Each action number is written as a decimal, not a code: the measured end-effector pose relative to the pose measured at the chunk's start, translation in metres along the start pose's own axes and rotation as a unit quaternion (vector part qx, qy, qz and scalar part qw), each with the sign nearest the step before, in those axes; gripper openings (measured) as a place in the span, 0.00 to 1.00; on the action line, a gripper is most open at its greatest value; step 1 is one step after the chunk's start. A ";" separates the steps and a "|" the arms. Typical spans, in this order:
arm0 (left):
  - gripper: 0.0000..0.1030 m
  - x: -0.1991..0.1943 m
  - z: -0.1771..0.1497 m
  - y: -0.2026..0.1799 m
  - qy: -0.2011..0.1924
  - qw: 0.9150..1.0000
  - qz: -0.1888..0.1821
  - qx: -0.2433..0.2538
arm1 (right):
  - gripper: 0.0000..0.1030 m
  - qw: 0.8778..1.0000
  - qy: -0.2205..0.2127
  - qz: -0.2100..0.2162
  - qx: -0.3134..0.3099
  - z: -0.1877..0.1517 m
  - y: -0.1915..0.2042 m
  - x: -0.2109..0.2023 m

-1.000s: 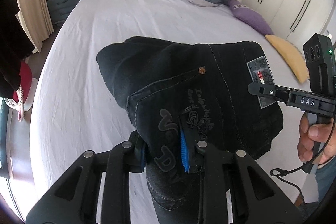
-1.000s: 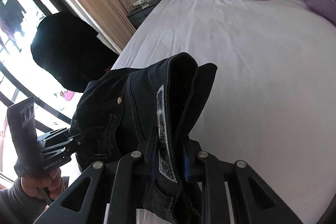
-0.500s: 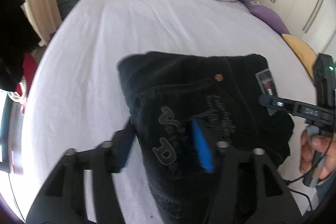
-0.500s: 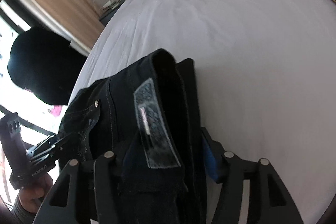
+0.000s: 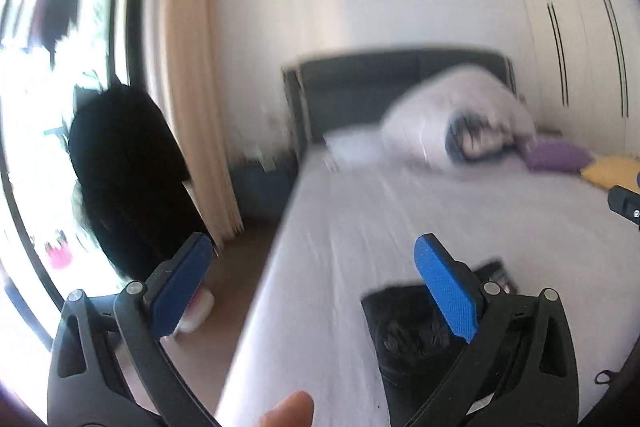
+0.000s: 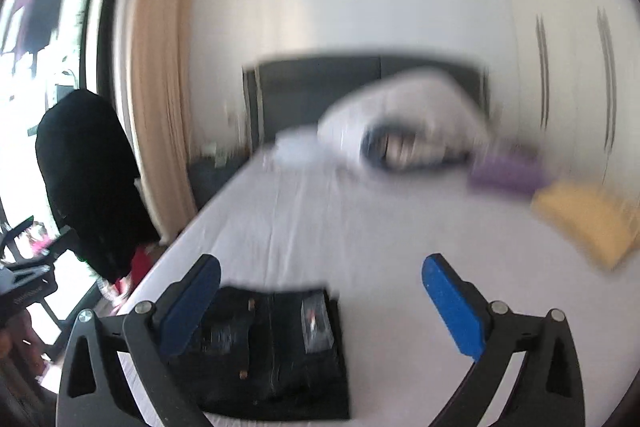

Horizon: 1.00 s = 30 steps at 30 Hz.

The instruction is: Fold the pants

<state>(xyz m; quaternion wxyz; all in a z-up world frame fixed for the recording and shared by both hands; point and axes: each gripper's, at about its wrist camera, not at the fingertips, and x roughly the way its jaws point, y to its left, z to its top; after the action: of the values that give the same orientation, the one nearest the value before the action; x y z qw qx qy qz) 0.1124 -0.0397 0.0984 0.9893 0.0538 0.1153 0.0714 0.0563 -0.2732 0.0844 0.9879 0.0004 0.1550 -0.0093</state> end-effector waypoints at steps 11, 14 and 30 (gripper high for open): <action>1.00 -0.073 0.002 0.020 0.201 0.975 -0.079 -0.057 | 1.00 0.998 0.042 -0.051 0.008 0.037 0.023 -0.109; 1.00 -0.061 -0.015 0.014 0.252 0.964 -0.072 -0.047 | 1.00 0.992 0.102 -0.050 0.049 0.030 0.017 -0.115; 1.00 -0.069 -0.044 0.011 0.263 0.959 -0.092 -0.054 | 1.00 0.984 0.169 -0.061 0.022 0.002 0.040 -0.116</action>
<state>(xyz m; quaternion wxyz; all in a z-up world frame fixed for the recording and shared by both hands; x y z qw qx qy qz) 0.0343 -0.0356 0.0725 0.9277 -0.0317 0.3719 -0.0021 -0.0532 -0.2313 0.1219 0.9449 0.0141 0.3188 -0.0725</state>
